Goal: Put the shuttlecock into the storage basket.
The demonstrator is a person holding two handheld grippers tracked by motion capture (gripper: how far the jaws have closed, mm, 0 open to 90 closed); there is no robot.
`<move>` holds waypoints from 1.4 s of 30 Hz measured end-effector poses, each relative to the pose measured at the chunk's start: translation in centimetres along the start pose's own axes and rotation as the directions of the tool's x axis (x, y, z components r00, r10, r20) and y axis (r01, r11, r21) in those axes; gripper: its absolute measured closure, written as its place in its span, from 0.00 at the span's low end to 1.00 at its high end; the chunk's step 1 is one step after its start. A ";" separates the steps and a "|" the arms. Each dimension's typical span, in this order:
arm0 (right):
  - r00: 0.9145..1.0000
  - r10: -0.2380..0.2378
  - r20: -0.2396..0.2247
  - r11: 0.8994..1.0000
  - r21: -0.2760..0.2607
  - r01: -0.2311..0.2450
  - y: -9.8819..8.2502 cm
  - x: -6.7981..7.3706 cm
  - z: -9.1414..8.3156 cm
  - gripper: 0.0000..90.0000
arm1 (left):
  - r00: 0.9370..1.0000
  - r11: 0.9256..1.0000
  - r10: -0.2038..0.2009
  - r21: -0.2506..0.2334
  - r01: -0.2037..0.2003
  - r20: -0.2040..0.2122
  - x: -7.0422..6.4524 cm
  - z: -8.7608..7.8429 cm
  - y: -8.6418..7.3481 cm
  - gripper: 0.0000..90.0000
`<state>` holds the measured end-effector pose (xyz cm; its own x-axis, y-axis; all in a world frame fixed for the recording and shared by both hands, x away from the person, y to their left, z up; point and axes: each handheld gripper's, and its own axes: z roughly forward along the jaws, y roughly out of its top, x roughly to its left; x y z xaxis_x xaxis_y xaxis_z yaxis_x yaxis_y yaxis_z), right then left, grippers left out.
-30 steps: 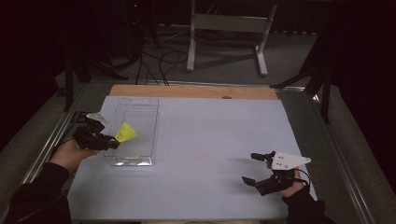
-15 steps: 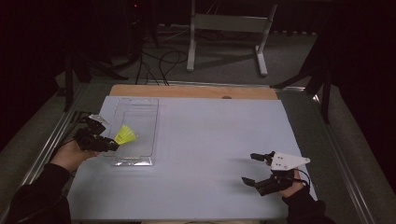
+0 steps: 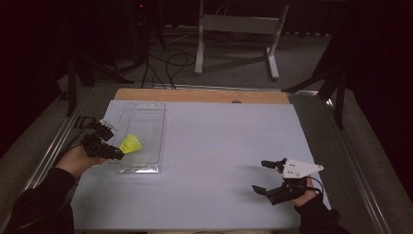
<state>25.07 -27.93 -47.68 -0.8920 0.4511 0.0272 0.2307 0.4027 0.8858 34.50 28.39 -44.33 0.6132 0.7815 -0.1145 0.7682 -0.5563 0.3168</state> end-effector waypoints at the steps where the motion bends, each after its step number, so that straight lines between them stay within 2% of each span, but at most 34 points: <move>1: 1.000 0.000 -0.001 1.000 -0.001 0.000 0.0 0.0 0.0 0.13 | 1.000 1.000 0.000 0.006 0.000 0.003 0.0 0.1 0.1 0.73; 2: 1.000 0.000 -0.001 1.000 -0.001 0.000 0.0 0.0 0.0 0.13 | 1.000 1.000 0.000 0.006 0.000 0.003 0.0 0.1 0.1 0.73; 3: 1.000 0.001 -0.004 1.000 0.000 -0.001 0.0 0.0 0.0 0.13 | 1.000 1.000 0.001 -0.005 -0.001 0.020 0.0 0.1 0.1 0.72; 7: 1.000 -0.002 -0.011 1.000 -0.001 0.002 0.0 0.0 0.1 0.13 | 1.000 1.000 0.012 -0.013 -0.012 0.026 -0.2 0.0 0.3 0.71; 9: 1.000 0.001 -0.013 1.000 -0.002 -0.001 0.0 0.0 0.1 0.13 | 1.000 1.000 0.016 -0.013 -0.015 0.018 -0.4 -0.2 0.4 0.66; 10: 1.000 0.001 -0.013 1.000 -0.002 -0.001 0.0 0.0 0.1 0.13 | 1.000 1.000 0.016 -0.013 -0.015 0.018 -0.4 -0.2 0.4 0.63; 11: 1.000 0.002 -0.014 1.000 -0.002 -0.002 0.0 -0.1 0.1 0.13 | 1.000 1.000 0.015 -0.024 -0.015 -0.009 -0.5 -0.4 0.5 0.58; 12: 1.000 0.002 -0.014 1.000 -0.002 -0.002 0.0 -0.1 0.1 0.13 | 1.000 1.000 0.015 -0.024 -0.015 -0.009 -0.5 -0.4 0.5 0.51; 13: 1.000 0.003 -0.016 1.000 -0.002 -0.003 0.0 0.0 0.0 0.13 | 0.999 0.999 0.011 -0.042 -0.013 -0.041 -0.7 -0.7 0.7 0.45; 15: 1.000 0.005 -0.019 1.000 -0.004 -0.005 0.0 -0.1 0.0 0.13 | 0.999 0.998 -0.003 -0.060 0.000 -0.052 -0.8 -1.1 0.8 0.36; 16: 1.000 0.005 -0.019 1.000 -0.004 -0.005 0.0 -0.1 0.0 0.13 | 0.999 0.998 -0.003 -0.060 0.000 -0.052 -0.8 -1.1 0.8 0.31; 17: 1.000 0.004 -0.019 1.000 -0.005 -0.004 0.0 -0.1 0.0 0.13 | 0.997 0.998 -0.003 -0.062 -0.002 -0.071 -0.9 -1.2 0.9 0.30; 19: 1.000 0.001 -0.019 1.000 -0.004 -0.001 0.0 0.0 0.0 0.13 | 0.998 0.998 0.003 -0.064 -0.008 -0.070 -0.9 -1.3 0.9 0.24; 26: 1.000 0.006 -0.021 1.000 0.002 -0.006 0.0 0.0 0.1 0.13 | 0.998 0.994 -0.016 -0.107 0.009 -0.056 -0.9 -1.4 0.8 0.17; 27: 1.000 0.006 -0.022 1.000 0.003 -0.006 0.0 0.0 0.1 0.13 | 1.000 0.993 -0.006 -0.116 0.002 -0.028 -0.8 -1.4 0.7 0.16; 28: 1.000 0.006 -0.023 1.000 0.002 -0.006 0.0 0.0 0.1 0.13 | 1.000 0.993 -0.006 -0.116 0.002 -0.028 -0.8 -1.4 0.7 0.12; 29: 1.000 0.007 -0.022 1.000 0.005 -0.007 0.0 0.1 0.1 0.13 | 1.000 0.992 0.028 -0.125 -0.027 0.007 -0.9 -1.2 0.6 0.08; 32: 1.000 0.003 -0.019 1.000 0.007 -0.003 0.0 0.1 0.1 0.13 | 0.999 0.991 0.044 -0.125 -0.044 -0.004 -1.1 -1.0 0.6 0.01; 33: 1.000 -0.002 -0.017 1.000 0.011 0.003 -0.1 0.2 0.2 0.13 | 0.999 0.989 0.049 -0.144 -0.047 0.010 -1.1 -1.0 0.6 0.01; 35: 1.000 0.001 -0.020 1.000 0.014 -0.001 -0.1 0.2 0.2 0.13 | 0.999 0.988 0.046 -0.150 -0.044 0.009 -1.1 -1.0 0.5 0.00; 36: 1.000 0.001 -0.020 1.000 0.014 -0.001 -0.1 0.2 0.2 0.13 | 0.998 0.986 0.059 -0.159 -0.059 -0.002 -1.2 -1.0 0.6 0.00; 38: 1.000 0.003 -0.020 1.000 0.015 -0.003 -0.1 0.2 0.3 0.13 | 0.998 0.985 0.067 -0.160 -0.065 0.011 -1.3 -1.0 0.6 0.00; 39: 1.000 0.002 -0.022 1.000 0.015 -0.002 -0.1 0.2 0.3 0.13 | 0.997 0.979 0.080 -0.189 -0.078 0.000 -1.6 -1.2 0.7 0.00; 42: 1.000 -0.003 -0.020 1.000 0.015 0.003 -0.1 0.3 0.3 0.13 | 0.996 0.976 0.090 -0.201 -0.088 0.000 -1.8 -1.3 0.8 0.00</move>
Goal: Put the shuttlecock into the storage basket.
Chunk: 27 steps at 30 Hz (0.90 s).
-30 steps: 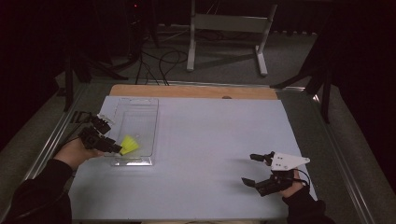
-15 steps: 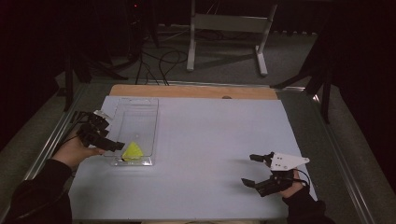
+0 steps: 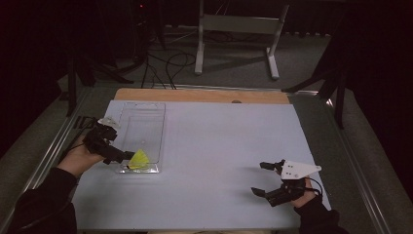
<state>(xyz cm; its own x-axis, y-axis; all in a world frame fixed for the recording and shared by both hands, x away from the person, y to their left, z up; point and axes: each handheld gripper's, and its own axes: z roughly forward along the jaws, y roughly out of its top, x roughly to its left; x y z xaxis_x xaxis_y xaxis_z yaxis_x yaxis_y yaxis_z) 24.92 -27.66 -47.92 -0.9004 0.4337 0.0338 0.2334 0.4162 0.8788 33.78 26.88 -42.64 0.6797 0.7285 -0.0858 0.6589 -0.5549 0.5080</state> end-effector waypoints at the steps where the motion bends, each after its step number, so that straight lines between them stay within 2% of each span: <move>1: 1.000 0.001 -0.001 1.000 0.005 -0.001 -0.1 0.0 0.0 0.13 | 1.000 1.000 0.004 -0.005 -0.004 -0.003 -0.2 -0.1 0.2 0.00; 7: 1.000 0.013 -0.007 1.000 0.013 -0.013 -0.4 -0.2 0.2 0.12 | 1.000 0.999 0.025 -0.031 -0.026 -0.008 -0.7 -0.3 0.9 0.00; 9: 1.000 0.023 -0.004 1.000 0.009 -0.023 -0.6 -0.3 0.2 0.12 | 0.999 0.997 0.034 -0.064 -0.033 0.017 -1.0 -0.4 1.3 0.00; 13: 1.000 0.032 0.001 0.999 0.003 -0.032 -0.7 -0.4 0.1 0.12 | 0.999 0.996 0.042 -0.077 -0.039 0.030 -1.6 -0.5 1.9 0.00; 15: 0.999 0.032 0.009 0.999 0.005 -0.032 -0.7 -0.5 0.1 0.12 | 0.997 0.992 0.053 -0.116 -0.046 0.056 -2.2 -0.8 2.5 0.00; 16: 0.999 0.032 0.009 0.999 0.005 -0.032 -0.7 -0.5 0.1 0.12 | 0.997 0.992 0.053 -0.116 -0.046 0.056 -2.2 -0.8 2.5 0.00; 17: 0.999 0.045 0.008 0.999 0.003 -0.045 -0.8 -0.5 0.0 0.12 | 0.995 0.988 0.081 -0.139 -0.072 0.064 -2.8 -1.0 3.0 0.00; 22: 0.998 0.054 0.010 0.999 0.002 -0.054 -1.0 -0.6 0.0 0.12 | 0.992 0.983 0.105 -0.160 -0.093 0.068 -3.8 -0.8 4.1 0.00; 23: 0.998 0.057 0.021 0.998 0.005 -0.057 -1.0 -0.5 0.0 0.12 | 0.990 0.980 0.123 -0.168 -0.109 0.072 -4.2 -0.5 4.5 0.00; 27: 0.998 0.057 0.017 0.998 -0.008 -0.057 -1.0 -0.5 -0.1 0.12 | 0.987 0.977 0.144 -0.168 -0.130 0.075 -5.0 0.0 5.1 0.00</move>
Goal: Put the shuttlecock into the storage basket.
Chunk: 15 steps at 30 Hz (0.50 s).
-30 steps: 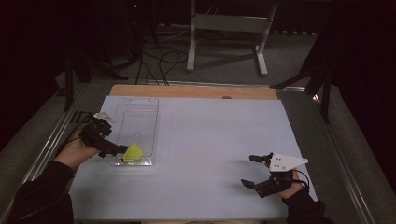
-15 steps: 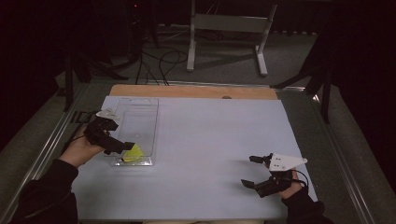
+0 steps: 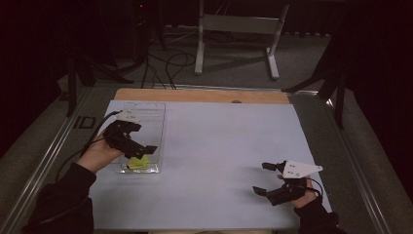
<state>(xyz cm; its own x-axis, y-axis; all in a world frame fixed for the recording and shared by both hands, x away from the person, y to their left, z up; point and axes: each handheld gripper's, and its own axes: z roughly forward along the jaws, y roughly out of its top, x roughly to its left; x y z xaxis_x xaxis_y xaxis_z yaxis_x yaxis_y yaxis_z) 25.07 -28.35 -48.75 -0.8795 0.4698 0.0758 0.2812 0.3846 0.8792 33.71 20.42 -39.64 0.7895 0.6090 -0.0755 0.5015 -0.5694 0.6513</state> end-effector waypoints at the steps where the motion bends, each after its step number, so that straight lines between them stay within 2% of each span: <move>1: 1.000 -0.002 0.006 1.000 -0.006 0.002 0.0 0.0 0.0 0.13 | 1.000 1.000 0.005 -0.006 -0.005 0.003 -0.2 0.1 0.2 0.00; 9: 1.000 0.017 -0.005 1.000 -0.014 -0.017 -0.1 -0.2 -0.1 0.14 | 0.998 0.998 0.054 -0.043 -0.053 0.034 -1.9 0.6 1.6 0.00; 15: 1.000 0.026 -0.017 1.000 0.001 -0.026 -0.1 -0.2 0.0 0.14 | 0.992 0.993 0.096 -0.075 -0.090 0.083 -3.9 1.6 2.7 0.00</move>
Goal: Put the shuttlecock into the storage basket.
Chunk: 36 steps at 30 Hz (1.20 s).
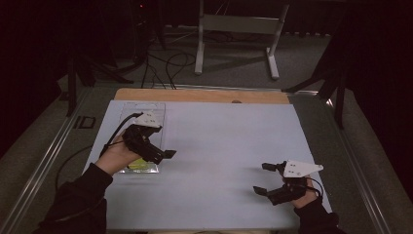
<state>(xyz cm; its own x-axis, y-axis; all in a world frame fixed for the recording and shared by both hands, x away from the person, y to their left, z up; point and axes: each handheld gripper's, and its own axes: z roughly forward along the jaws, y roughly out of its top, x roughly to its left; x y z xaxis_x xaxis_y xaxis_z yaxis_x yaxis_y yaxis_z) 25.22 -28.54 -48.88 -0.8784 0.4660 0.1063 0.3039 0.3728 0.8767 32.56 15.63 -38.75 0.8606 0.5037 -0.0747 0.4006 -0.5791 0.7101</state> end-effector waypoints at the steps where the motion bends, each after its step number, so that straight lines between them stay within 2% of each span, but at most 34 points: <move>1: 1.000 0.000 -0.001 1.000 0.000 0.000 0.0 0.0 0.0 0.14 | 1.000 1.000 0.008 -0.006 -0.008 0.014 -0.3 0.3 0.1 0.00; 9: 1.000 -0.002 0.002 1.000 -0.003 0.002 -0.1 -0.1 -0.1 0.14 | 0.996 0.998 0.053 -0.022 -0.052 0.069 -2.4 2.0 1.0 0.00; 12: 1.000 -0.003 0.010 1.000 -0.001 0.003 -0.1 -0.1 -0.2 0.14 | 0.992 0.997 0.077 -0.038 -0.074 0.102 -3.7 3.1 1.3 0.00; 15: 1.000 0.002 0.008 1.000 0.000 -0.002 -0.2 -0.1 -0.1 0.14 | 0.991 0.996 0.085 -0.040 -0.081 0.108 -4.3 3.5 1.3 0.00; 16: 1.000 0.001 0.005 1.000 -0.001 -0.001 -0.2 -0.1 -0.1 0.14 | 0.988 0.995 0.091 -0.043 -0.087 0.127 -4.8 3.9 1.3 0.00; 20: 1.000 0.010 -0.002 1.000 -0.004 -0.010 -0.2 -0.1 -0.1 0.13 | 0.984 0.994 0.105 -0.043 -0.099 0.146 -5.8 4.8 1.1 0.00; 23: 1.000 0.013 -0.006 1.000 -0.008 -0.013 -0.2 -0.1 -0.1 0.13 | 0.982 0.994 0.105 -0.041 -0.100 0.155 -6.1 4.9 1.0 0.00; 27: 1.000 0.021 -0.008 1.000 -0.003 -0.021 -0.3 -0.1 -0.1 0.12 | 0.978 0.993 0.112 -0.039 -0.107 0.178 -7.1 5.8 0.2 0.00; 32: 1.000 0.017 -0.004 1.000 0.001 -0.017 -0.4 -0.1 -0.1 0.12 | 0.979 0.995 0.099 -0.023 -0.097 0.181 -7.3 6.3 -0.7 0.00; 36: 1.000 0.005 0.007 1.000 0.025 -0.005 -0.5 0.0 0.1 0.12 | 0.980 0.997 0.081 -0.010 -0.080 0.182 -7.4 6.9 -1.8 0.00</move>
<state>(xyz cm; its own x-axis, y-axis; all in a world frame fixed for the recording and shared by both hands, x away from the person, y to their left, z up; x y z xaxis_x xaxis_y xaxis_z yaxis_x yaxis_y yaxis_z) 25.15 -28.65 -49.43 -0.8743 0.4734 0.1070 0.3171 0.3902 0.8644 27.60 8.51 -44.30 0.9331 0.3299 -0.1433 0.3268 -0.6110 0.7211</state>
